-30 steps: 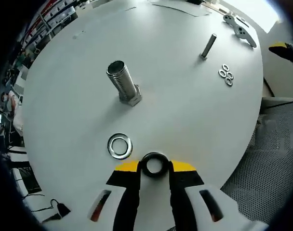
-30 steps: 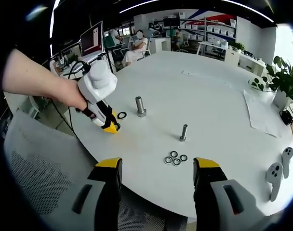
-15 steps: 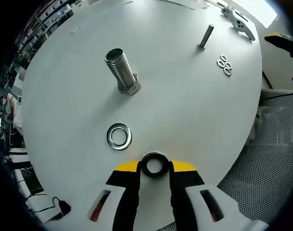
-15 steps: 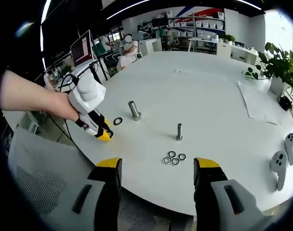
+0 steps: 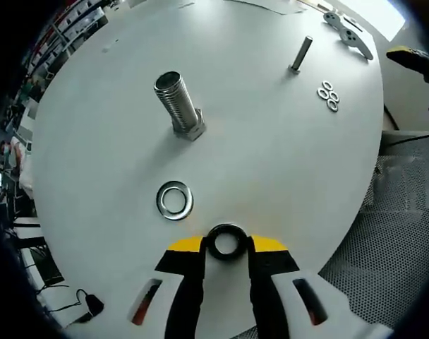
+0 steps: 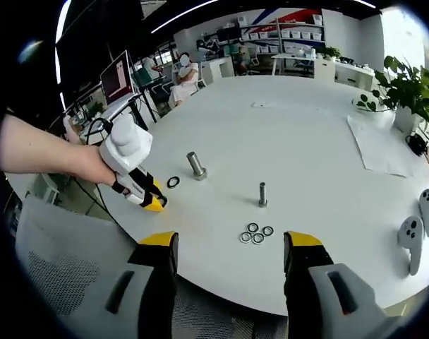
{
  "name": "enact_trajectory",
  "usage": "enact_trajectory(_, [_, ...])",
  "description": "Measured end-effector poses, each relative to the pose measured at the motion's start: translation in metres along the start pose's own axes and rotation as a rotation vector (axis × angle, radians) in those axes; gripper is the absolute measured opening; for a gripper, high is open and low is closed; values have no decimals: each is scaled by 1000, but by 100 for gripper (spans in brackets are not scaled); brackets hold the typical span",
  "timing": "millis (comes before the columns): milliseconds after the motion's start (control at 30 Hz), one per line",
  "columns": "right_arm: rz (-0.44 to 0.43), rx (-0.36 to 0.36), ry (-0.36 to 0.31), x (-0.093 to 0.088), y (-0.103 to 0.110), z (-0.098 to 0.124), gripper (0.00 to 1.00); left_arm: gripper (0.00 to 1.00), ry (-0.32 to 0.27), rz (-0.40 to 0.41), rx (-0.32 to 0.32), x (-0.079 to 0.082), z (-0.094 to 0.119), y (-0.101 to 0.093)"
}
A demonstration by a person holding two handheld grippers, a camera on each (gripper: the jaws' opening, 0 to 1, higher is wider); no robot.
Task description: Place the washer onto the threaded stud by aligning its center hole with the stud, sliding it down to the base, and recovering from edge contact or off-axis alignment until the washer reaches the visible bottom stop.
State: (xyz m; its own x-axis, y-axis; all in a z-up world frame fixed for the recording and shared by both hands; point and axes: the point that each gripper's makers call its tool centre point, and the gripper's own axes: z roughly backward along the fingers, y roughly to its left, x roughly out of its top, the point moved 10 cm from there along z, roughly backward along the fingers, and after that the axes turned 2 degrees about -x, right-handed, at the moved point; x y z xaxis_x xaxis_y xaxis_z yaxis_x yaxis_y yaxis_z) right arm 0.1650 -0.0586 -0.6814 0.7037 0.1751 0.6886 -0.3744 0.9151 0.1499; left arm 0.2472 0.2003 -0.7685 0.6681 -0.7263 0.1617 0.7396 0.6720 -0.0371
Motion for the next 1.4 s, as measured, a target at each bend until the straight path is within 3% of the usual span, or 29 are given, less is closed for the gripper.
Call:
enact_trajectory(467, [15,3,-8,-3,1,-4,63,21,-32,28,3,-2,0,1])
enact_trajectory(667, [50,8,2,-4,4,-5,63,22,-8,15,3,0,0,0])
enact_trajectory(1400, [28,13,-3,-5,2,-4,63,18,-21,-32,-4,-2,3,-2])
